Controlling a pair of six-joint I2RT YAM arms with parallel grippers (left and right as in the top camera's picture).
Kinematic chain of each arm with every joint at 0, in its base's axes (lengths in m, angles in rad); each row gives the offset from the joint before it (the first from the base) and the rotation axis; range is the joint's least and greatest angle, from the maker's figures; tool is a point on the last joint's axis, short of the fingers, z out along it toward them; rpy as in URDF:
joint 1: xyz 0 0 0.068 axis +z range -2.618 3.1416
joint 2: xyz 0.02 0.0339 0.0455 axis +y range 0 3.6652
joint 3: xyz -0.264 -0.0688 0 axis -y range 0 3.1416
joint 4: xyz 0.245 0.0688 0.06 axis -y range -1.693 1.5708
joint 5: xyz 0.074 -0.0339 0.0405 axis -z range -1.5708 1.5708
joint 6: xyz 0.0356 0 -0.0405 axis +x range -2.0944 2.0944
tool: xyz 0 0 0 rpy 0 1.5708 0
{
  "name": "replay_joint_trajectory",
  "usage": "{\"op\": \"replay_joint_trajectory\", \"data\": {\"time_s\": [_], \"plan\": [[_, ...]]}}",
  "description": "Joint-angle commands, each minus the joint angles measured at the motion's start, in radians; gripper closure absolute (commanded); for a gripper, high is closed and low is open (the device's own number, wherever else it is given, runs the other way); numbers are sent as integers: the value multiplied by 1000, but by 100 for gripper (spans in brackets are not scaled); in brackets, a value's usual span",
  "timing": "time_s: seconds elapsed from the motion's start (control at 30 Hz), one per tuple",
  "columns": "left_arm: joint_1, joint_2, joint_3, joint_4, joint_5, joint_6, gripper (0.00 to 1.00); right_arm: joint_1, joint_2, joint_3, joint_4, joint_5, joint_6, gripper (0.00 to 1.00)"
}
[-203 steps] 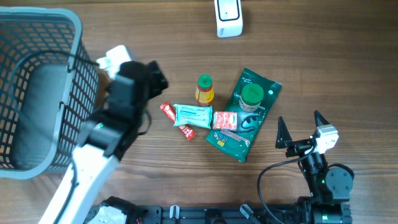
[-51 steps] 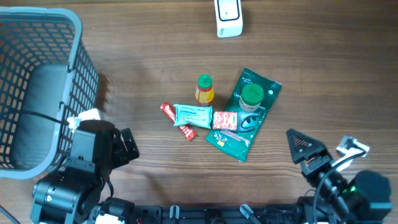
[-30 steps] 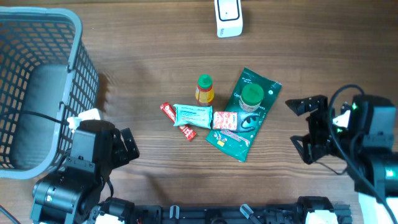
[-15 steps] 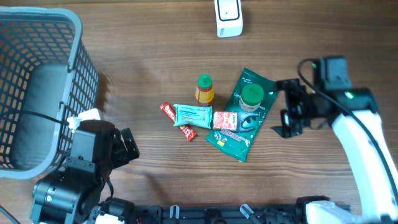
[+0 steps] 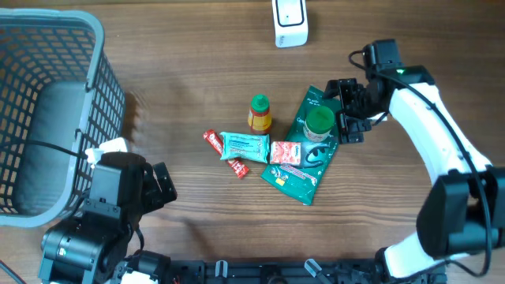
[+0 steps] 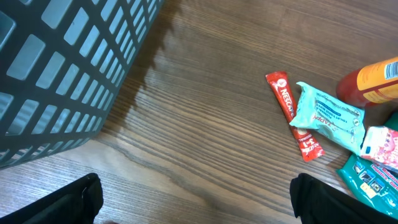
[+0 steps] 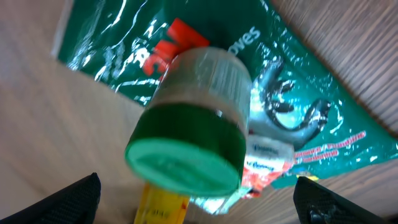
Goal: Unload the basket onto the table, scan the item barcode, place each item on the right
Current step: 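Swing the right gripper over the green-capped jar on the gloves pack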
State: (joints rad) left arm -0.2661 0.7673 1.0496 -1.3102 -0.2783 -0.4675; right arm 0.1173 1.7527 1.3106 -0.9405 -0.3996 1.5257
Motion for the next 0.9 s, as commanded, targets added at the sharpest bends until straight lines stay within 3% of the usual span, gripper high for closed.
{"op": "replay_joint_trajectory", "data": {"time_s": [0.0,0.37,0.6,0.73,0.87], "plan": [[5,-1,0,0,6,15,0,19,41,21,12,28,21,0],[5,-1,0,0,5,15,0,109,96,21,61,140,82,7],[5,-1,0,0,5,15,0,109,106,21,31,209,61,33],[5,-1,0,0,5,15,0,109,105,21,28,207,-112,41],[5,-1,0,0,5,15,0,101,96,33,-28,213,-387,47]]}}
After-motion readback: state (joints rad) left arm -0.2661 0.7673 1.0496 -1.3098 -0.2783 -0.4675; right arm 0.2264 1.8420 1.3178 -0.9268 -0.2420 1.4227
